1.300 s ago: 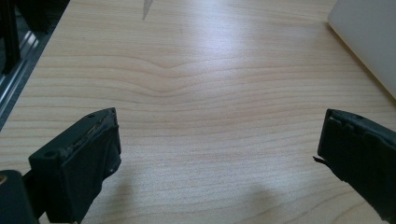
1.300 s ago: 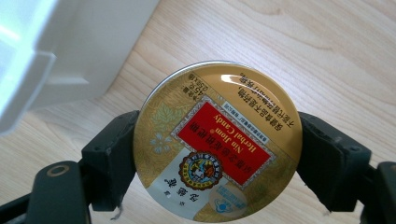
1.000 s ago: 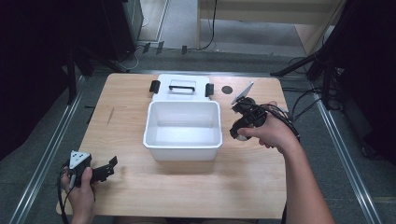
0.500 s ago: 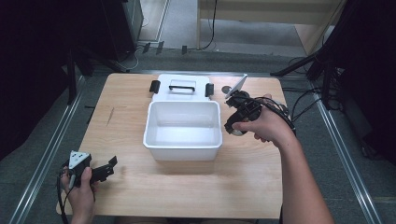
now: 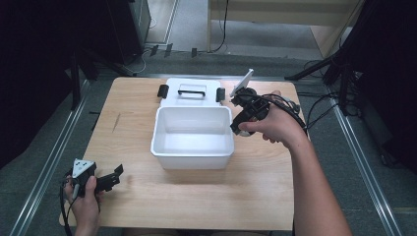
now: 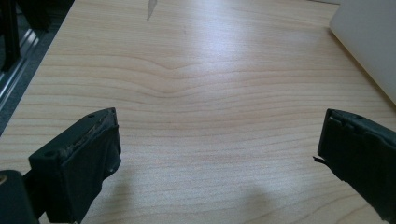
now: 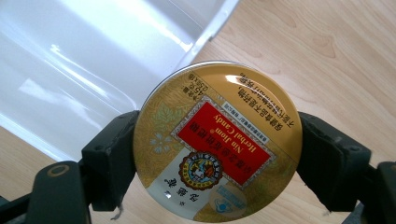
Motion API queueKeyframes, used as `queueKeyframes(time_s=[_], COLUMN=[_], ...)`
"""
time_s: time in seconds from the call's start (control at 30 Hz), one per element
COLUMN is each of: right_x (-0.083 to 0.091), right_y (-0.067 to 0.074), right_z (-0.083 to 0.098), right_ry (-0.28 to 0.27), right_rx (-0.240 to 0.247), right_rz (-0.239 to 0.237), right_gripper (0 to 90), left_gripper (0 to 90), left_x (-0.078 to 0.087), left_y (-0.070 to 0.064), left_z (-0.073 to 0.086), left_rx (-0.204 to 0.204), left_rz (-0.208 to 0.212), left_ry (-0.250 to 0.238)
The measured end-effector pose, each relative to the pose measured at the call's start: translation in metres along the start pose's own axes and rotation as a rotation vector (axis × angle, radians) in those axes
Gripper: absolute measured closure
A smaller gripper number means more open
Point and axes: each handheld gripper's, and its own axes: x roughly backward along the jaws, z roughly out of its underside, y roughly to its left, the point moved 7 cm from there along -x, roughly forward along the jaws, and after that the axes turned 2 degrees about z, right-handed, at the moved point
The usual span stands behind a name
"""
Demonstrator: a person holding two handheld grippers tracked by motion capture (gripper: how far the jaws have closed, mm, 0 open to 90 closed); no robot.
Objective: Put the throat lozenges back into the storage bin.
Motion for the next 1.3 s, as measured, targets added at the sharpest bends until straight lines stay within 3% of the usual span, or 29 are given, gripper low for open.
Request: queueKeyframes(time_s=[0.8,1.3], right_x=[0.0,-0.015], right_y=[0.04,0.06], right_z=[-0.034,-0.04], right_ry=[-0.014,-0.006], right_rx=[0.086,0.148], right_rz=[-0.013,-0.024], right_gripper=[20.6,20.6], left_gripper=[0.0,0.0], left_x=[-0.001,-0.001], left_y=[0.0,0.001], left_z=[0.0,0.0], left_rx=[0.004,0.011], left_rz=[0.001,0.007], left_ry=[0.006,0.009])
